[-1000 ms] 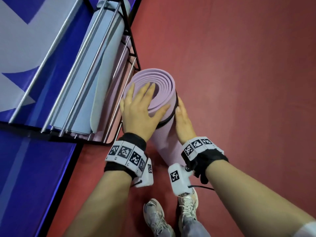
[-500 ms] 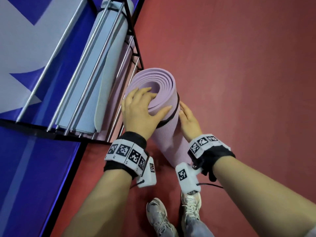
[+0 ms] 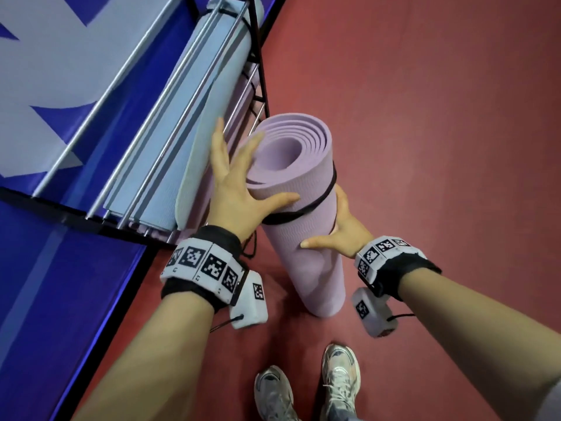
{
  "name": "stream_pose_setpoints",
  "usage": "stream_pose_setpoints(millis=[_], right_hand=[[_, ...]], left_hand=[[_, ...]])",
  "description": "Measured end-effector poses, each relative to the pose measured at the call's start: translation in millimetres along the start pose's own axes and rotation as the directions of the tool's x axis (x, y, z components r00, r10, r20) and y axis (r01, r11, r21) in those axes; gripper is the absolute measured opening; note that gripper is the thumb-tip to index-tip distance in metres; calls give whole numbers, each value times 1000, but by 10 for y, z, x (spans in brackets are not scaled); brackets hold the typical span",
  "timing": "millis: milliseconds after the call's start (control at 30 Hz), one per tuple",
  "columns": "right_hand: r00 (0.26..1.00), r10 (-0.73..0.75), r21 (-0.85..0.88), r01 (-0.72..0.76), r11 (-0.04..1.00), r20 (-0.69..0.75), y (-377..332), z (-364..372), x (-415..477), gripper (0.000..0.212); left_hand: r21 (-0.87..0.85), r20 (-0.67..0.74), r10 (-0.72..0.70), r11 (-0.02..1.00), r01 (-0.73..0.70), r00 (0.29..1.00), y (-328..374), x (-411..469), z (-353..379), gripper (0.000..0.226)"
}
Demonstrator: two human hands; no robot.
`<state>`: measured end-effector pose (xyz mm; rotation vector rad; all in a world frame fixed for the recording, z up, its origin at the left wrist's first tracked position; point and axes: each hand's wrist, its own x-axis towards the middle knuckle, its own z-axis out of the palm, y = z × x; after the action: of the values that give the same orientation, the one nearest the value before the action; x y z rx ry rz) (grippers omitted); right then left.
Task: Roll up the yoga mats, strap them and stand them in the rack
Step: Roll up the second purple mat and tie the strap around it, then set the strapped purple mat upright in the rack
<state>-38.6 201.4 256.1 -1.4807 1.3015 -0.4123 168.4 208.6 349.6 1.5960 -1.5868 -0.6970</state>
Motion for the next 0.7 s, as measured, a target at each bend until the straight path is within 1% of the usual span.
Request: stream_pose_setpoints(millis=[33,67,100,133,167,200,267,333,400,467,533,567,667,700], right_hand=[[999,18,27,-17,999,-28,29,31,29,143],[998,23,62,-20,998,-54,76,62,55,141],[997,24,92,-17,996,-77,95,88,70,136],[996,23,101,-15,995,-85,151,105,84,130],[997,20,109,-11,994,-78,176,107,91,124],[998,14,108,-8,994,-55,201,96,95,121],[1000,8,77,-9,997,11,339,63,135,131],[998,17,37,-20,999,64,444,42,173,138],[997,23,29,-25,999,78,500,51,240,136],[998,42,36,-44,998,47,507,74,303,131],[997,76,51,-75,996,-11,482,70,329,127],[994,95,67,-92,994,-50,442,42,320,129],[988,74,130,-56,990,-136,191,-70,296,131],[986,66,164,-41,986,-154,20,-125,284,130]], left_hand=[[-53,-32,-98,994,97,995,-51,-5,37,109],[-113,-34,-185,977,180,982,-124,-16,108,124],[-177,-15,-231,958,224,973,-174,-19,159,132],[-234,15,-261,938,257,965,-252,-37,258,133],[-273,42,-280,920,280,959,-325,-41,324,131],[-290,73,-287,910,296,955,-408,-53,372,124],[-279,151,-287,906,320,946,-590,-82,469,112],[-279,237,-282,897,344,929,-777,-117,551,117],[-265,303,-309,881,391,902,-886,-165,675,126],[-202,300,-346,888,414,889,-922,-218,806,130],[-189,248,-365,890,414,898,-925,-221,892,126],[-204,238,-372,884,421,897,-895,-192,886,124],[-286,186,-348,876,389,919,-724,-41,744,114],[-333,166,-354,859,390,921,-606,12,634,110]])
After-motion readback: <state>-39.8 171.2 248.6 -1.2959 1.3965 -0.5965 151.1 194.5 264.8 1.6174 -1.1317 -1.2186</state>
